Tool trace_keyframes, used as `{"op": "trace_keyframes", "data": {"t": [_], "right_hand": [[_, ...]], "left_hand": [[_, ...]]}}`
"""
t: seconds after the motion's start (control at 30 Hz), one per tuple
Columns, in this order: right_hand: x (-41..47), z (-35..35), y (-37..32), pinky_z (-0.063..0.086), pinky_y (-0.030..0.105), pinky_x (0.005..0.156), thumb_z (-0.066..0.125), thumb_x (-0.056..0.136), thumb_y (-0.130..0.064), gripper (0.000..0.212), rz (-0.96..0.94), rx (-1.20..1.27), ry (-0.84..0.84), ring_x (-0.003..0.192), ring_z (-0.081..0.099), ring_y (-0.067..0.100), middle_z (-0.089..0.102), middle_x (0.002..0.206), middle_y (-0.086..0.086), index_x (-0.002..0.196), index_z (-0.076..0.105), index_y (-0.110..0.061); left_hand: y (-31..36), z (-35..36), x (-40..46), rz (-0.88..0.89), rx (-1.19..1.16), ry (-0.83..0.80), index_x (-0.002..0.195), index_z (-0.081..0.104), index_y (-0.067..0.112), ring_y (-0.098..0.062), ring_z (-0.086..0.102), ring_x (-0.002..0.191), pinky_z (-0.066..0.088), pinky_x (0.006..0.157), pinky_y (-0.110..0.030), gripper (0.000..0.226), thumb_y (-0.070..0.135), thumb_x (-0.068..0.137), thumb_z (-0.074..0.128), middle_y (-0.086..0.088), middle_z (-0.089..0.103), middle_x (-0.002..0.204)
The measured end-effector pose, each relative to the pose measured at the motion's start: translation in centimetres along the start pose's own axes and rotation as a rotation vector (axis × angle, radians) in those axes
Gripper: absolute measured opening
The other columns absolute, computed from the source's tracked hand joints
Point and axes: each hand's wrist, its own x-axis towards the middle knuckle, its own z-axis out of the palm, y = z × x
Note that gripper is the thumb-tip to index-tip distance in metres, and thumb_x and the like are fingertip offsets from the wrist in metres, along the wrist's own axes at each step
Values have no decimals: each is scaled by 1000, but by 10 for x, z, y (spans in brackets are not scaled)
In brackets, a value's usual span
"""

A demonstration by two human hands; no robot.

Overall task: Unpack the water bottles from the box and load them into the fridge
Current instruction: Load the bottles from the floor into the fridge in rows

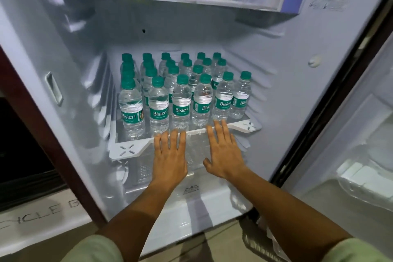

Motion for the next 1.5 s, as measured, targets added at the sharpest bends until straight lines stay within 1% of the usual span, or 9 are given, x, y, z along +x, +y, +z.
{"op": "trace_keyframes", "data": {"t": [0.13,0.27,0.33,0.53,0.7,0.9,1.1,1.4,1.5], "right_hand": [[0,-2,5,19,58,122,65,81,-54,112,-22,4,-15,152,-20,33,-14,167,12,159,-8,-18],[1,0,9,19,55,122,64,79,-61,118,-48,18,-20,152,-22,33,-18,166,12,159,-12,-19],[1,1,10,20,54,121,63,78,-63,119,-65,24,-12,152,-22,34,-19,166,13,159,-13,-19],[0,1,17,21,55,119,65,75,-66,124,-112,42,-20,152,-20,34,-20,166,13,157,-17,-22],[2,-5,21,19,57,121,65,77,-67,124,-141,60,-61,151,-24,33,-24,165,11,156,-20,-24],[0,-9,22,20,58,121,66,79,-66,124,-144,87,-71,151,-24,33,-24,165,12,157,-20,-23],[-1,-4,21,19,58,121,65,78,-67,125,-139,103,-57,150,-25,34,-26,164,12,156,-23,-22],[-1,5,19,21,56,121,59,78,-73,127,-138,76,-8,149,-28,35,-30,163,13,154,-27,-20],[1,7,20,21,56,121,59,77,-73,127,-140,77,0,150,-28,34,-29,163,13,154,-27,-20]], "left_hand": [[6,-7,-1,-56,61,-86,150,10,9,-44,22,140,1,117,-59,89,35,82,61,-18,28,152],[11,-10,-1,-82,148,-193,154,-10,9,-46,0,146,-17,113,-61,98,50,87,48,-18,4,161],[12,-11,-2,-87,181,-195,152,-15,8,-45,-3,147,-18,113,-62,100,54,87,46,-17,-1,162],[18,-18,-2,-114,204,-229,153,-17,7,-45,-6,148,-14,113,-63,106,60,84,44,-18,-4,163],[17,-31,-1,-86,215,-300,152,-19,9,-44,-6,148,-12,116,-62,117,63,78,54,-17,-5,162],[14,-42,-1,-65,204,-338,154,-16,12,-41,-4,149,-9,117,-56,115,59,78,58,-15,-4,163],[21,-43,-2,-110,155,-280,155,-6,12,-38,5,149,-3,120,-55,103,50,81,55,-14,6,163],[22,-33,-6,-128,182,-242,155,-12,11,-40,-5,149,-10,117,-59,106,56,82,51,-14,-2,163],[22,-31,-6,-132,180,-234,155,-11,12,-40,-5,149,-10,117,-58,104,56,82,50,-14,-1,163]]}}
